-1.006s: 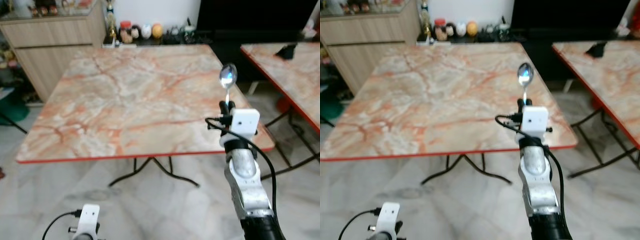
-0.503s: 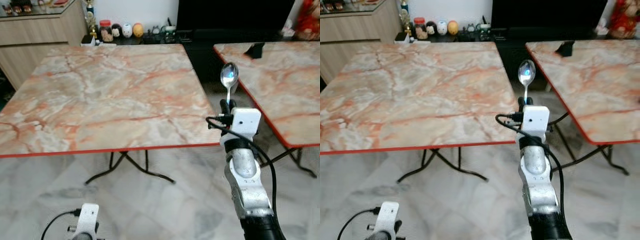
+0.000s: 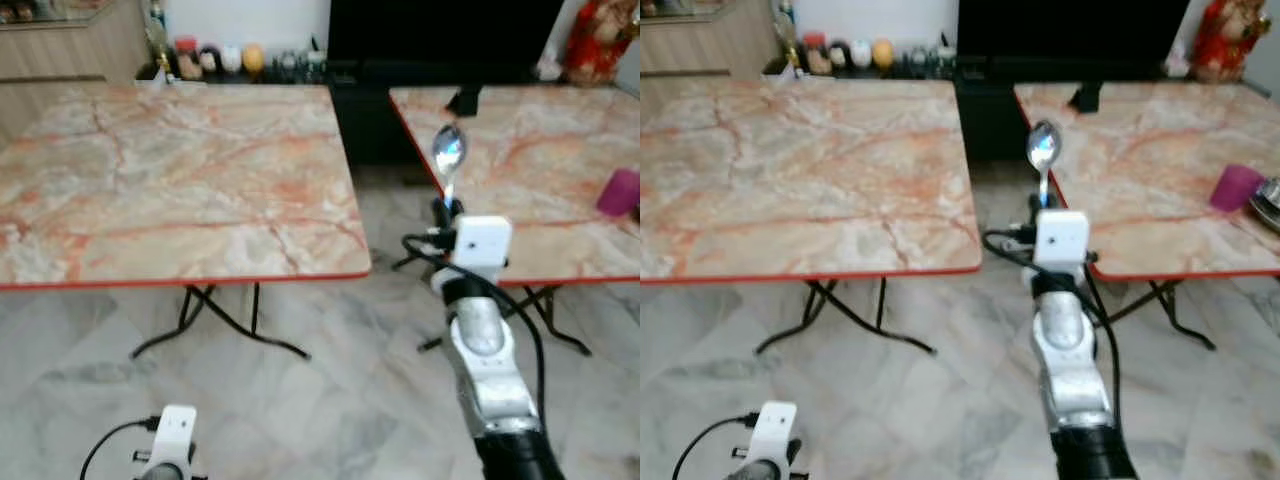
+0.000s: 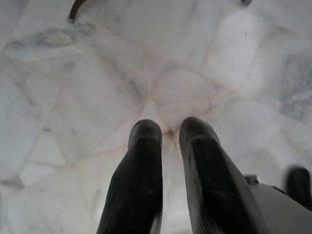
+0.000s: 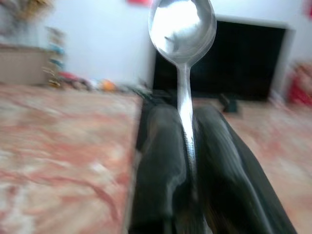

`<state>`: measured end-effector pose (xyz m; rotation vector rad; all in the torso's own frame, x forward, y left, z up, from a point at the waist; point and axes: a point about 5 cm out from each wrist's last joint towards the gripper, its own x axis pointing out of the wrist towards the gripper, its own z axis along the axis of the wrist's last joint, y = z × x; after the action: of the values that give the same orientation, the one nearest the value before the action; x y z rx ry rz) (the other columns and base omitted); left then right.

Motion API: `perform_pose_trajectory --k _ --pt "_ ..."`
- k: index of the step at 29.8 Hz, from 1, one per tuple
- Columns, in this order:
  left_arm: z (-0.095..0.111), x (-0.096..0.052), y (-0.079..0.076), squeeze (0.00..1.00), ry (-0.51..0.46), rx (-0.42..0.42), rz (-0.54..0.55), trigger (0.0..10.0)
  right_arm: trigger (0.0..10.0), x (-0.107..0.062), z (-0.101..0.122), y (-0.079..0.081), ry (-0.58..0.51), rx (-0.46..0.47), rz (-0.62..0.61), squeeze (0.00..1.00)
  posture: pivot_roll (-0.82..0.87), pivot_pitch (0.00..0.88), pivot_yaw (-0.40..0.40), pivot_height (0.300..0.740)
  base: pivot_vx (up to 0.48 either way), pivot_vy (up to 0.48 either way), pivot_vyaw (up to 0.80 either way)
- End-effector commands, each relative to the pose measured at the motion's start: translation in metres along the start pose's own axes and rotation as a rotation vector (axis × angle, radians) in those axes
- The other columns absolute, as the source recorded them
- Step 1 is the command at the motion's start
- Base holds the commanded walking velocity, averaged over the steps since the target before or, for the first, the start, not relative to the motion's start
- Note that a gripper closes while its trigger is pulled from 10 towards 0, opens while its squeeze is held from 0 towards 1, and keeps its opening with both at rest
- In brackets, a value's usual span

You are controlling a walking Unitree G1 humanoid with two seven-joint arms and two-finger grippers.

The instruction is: Setting the table

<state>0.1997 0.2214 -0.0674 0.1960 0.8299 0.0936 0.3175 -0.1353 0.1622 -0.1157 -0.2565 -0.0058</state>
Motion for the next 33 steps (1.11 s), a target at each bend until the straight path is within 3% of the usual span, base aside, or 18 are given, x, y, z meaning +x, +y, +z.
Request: perform_pose_trajectory --k 1,14,33 --pt "-0.0031 -0.0006 -0.0001 0.0 0.014 0.011 0.0 10.0 10.0 0.0018 0.0031 -0.0052 -0.01 -0.015 -0.013 0.0 0.01 0.0 0.006 0.74 0.0 -0.368 0.56" --pt "-0.0021 -0.0004 0.0002 0.0 0.01 0.016 0.001 10.0 10.0 0.0017 0.0031 -0.005 -0.008 0.007 -0.018 0.0 0.01 0.0 0.007 0.74 0.0 -0.245 0.13" --pt "-0.0025 -0.0004 0.0011 0.0 0.012 0.022 0.002 10.0 10.0 0.0023 0.003 -0.0047 -0.004 -0.017 -0.013 0.0 0.01 0.0 0.006 0.74 0.0 -0.37 0.0"
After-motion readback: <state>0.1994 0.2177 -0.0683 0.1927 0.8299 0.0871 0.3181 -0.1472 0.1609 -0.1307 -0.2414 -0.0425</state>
